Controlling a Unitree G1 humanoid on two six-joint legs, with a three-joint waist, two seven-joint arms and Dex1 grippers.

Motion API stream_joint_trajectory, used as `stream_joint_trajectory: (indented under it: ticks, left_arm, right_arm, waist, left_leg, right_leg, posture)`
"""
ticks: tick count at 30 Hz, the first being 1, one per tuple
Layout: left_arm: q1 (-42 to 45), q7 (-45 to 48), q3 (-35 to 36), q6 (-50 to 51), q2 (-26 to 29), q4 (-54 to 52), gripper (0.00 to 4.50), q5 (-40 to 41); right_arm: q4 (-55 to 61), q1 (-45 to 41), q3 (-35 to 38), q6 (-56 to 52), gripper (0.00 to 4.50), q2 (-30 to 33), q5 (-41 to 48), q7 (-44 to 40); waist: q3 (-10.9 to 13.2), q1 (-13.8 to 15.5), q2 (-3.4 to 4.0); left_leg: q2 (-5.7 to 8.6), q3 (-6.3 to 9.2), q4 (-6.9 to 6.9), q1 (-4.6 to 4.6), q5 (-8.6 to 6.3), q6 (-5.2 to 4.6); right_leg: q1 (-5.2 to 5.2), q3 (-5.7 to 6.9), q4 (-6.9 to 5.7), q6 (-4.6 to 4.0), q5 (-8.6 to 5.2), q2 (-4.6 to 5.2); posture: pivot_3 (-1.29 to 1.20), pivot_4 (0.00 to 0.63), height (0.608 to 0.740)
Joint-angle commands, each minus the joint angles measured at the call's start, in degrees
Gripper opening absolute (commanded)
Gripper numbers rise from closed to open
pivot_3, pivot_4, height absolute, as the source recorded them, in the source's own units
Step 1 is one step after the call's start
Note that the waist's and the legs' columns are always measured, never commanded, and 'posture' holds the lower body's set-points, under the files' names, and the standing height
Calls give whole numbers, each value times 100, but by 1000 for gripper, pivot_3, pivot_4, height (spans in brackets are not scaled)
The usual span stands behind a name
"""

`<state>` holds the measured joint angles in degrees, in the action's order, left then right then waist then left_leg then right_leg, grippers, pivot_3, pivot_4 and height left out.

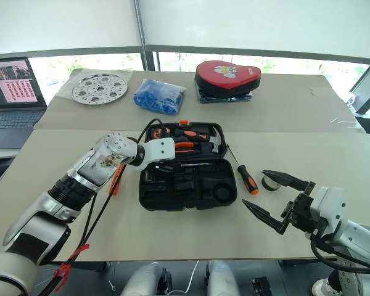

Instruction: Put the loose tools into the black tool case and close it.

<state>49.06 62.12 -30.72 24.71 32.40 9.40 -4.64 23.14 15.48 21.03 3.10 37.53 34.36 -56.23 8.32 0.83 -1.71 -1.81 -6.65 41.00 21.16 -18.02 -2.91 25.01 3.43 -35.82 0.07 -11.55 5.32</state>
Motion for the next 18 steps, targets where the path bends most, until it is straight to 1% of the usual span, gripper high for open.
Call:
stream_joint_trajectory:
  ticks: [1, 4, 5, 7, 9, 11, 12, 15, 18]
  left_arm:
    - [-136, -88, 33, -166, 5, 2, 2623, -213]
    - [-204, -319, 427, -329, -205, -6, 3499, 36]
    - [-225, -370, 586, -392, -291, -32, 3856, 163]
    - [-316, -441, 1069, -304, -535, -187, 3856, 628]
    - [-412, -427, 1365, -199, -648, -282, 3856, 898]
    - [-576, -419, 1492, -356, -617, -215, 3294, 948]
    - [-660, -416, 1553, -384, -606, -173, 3102, 993]
    - [-895, -551, 1912, -425, -786, 51, 1962, 1294]
    - [-1069, -719, 2210, -636, -1003, 269, 925, 1493]
  right_arm:
    - [109, -69, 33, -19, 4500, -7, 64, 4]
    - [81, -99, 2, -14, 4500, -12, 61, -8]
    - [76, -99, -3, -13, 4500, -16, 64, -16]
    - [55, -102, -25, -1, 4500, -24, 60, -34]
    - [39, -109, -38, 7, 4500, -30, 55, -38]
    - [17, -113, -50, 19, 4500, -51, 53, -31]
    - [3, -118, -59, 26, 4500, -60, 50, -28]
    - [-33, -126, -92, 55, 4500, -131, 26, 11]
    - [-43, -112, -130, 90, 4500, -207, -18, 26]
  waist:
    - [-2, 6, 3]
    - [-3, 22, 4]
    - [-3, 26, 4]
    - [-2, 45, 3]
    - [-2, 46, 2]
    - [-2, 34, 3]
    - [-2, 14, 3]
    - [-3, -14, 4]
    - [-3, -11, 4]
  left_leg:
    - [1, 0, 1, -2, 0, 0]
    - [1, 6, 4, -7, -2, -4]
    - [2, 5, 3, -5, -6, -10]
    - [-1, 9, 6, 2, -15, -26]
    - [0, 8, 10, 5, -12, -21]
    - [0, 7, 12, 6, -1, -2]
    - [1, 7, 12, 5, -1, -1]
    - [-1, 6, 6, -1, 1, 1]
    - [-2, 7, 9, 1, 0, 1]
  right_leg:
    - [-3, 0, 0, 0, 0, 1]
    - [-11, -1, -1, 0, 0, 0]
    - [-9, -3, -1, 0, 0, 2]
    - [-6, 2, -1, 1, 0, 1]
    - [-4, 2, 0, 4, 0, 5]
    - [-4, 1, 2, 6, -1, 4]
    - [-4, 1, 2, 6, -1, 3]
    - [-5, -3, -1, 6, -1, 0]
    - [-4, -1, -3, 6, -1, 1]
  posture:
    - [0, 150, 740]
    - [0, 150, 740]
    - [0, 150, 740]
    - [0, 150, 740]
    - [0, 150, 740]
    - [0, 150, 740]
    - [0, 150, 740]
    - [0, 150, 740]
    - [0, 150, 740]
